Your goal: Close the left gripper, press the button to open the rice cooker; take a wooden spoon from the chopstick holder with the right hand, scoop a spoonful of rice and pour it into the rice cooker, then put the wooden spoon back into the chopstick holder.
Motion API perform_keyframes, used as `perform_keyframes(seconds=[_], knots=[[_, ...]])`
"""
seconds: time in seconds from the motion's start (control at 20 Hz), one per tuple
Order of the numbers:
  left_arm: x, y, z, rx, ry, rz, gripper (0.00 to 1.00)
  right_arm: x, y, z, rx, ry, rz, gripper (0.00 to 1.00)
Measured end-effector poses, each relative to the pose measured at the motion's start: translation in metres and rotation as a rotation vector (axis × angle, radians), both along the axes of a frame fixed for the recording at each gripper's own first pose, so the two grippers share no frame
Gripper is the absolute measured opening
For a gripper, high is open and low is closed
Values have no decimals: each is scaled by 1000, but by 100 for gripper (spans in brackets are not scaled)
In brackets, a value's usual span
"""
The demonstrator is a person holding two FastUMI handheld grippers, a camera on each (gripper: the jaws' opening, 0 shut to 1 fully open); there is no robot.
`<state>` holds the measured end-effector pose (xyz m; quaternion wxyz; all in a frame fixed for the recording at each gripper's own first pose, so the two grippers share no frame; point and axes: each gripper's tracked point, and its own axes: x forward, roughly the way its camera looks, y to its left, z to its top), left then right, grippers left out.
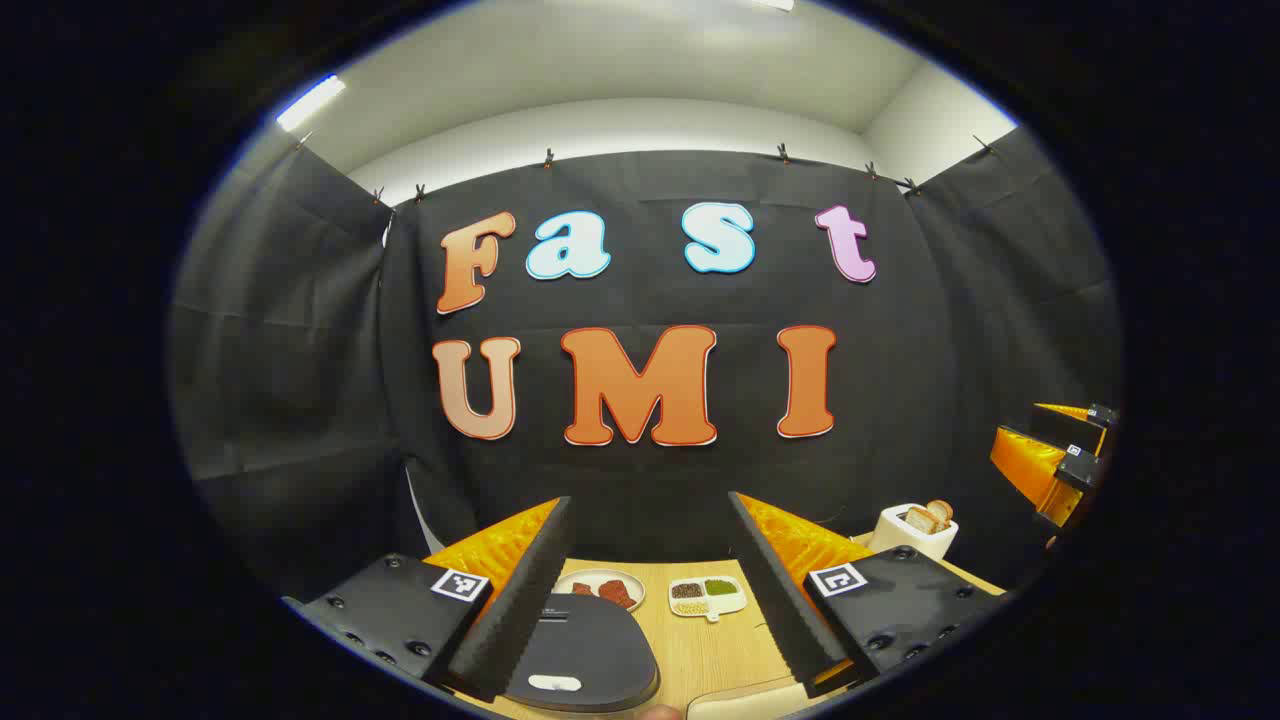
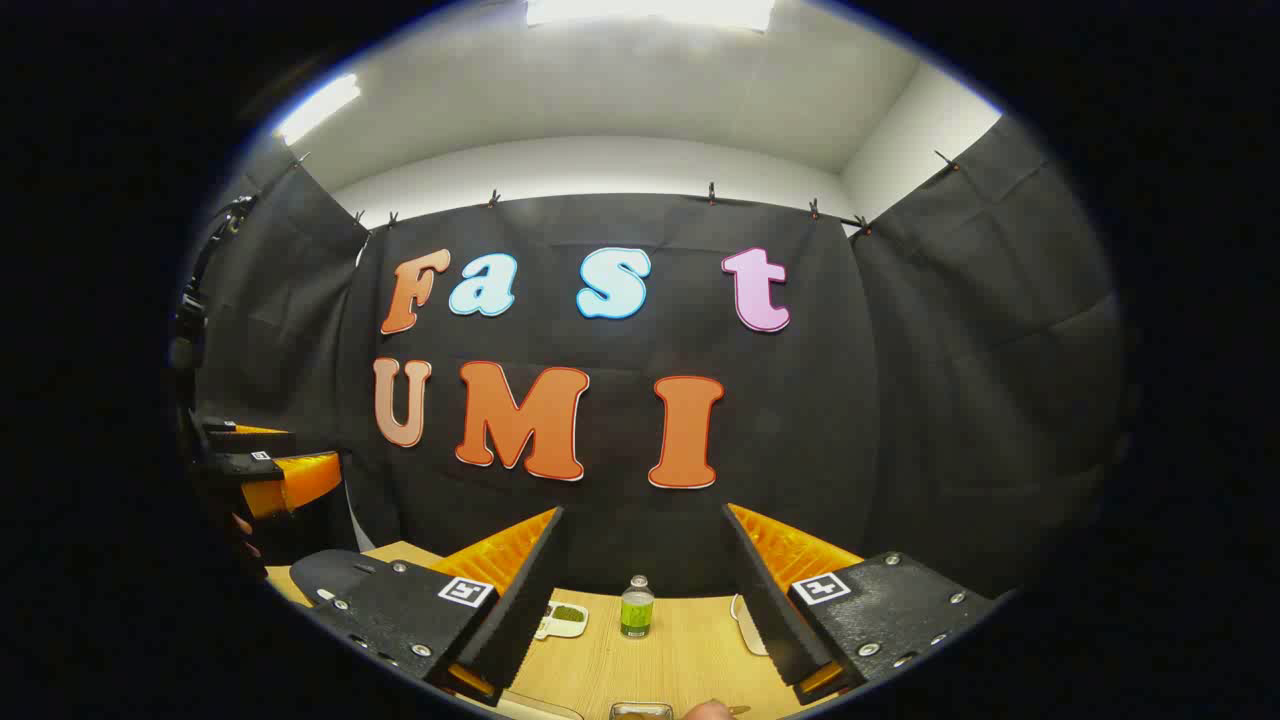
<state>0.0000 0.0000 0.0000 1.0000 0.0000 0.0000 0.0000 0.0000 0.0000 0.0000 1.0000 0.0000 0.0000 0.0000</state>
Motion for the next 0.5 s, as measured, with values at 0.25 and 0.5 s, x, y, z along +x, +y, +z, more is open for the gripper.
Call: perform_keyframes(seconds=[0.25,0.5], knots=[[-2,2,8,28,-38,26,100,-1,3,5,4,-21,-22,93],[-2,4,9,32,-48,50,94,0,1,11,18,-31,-31,93]])
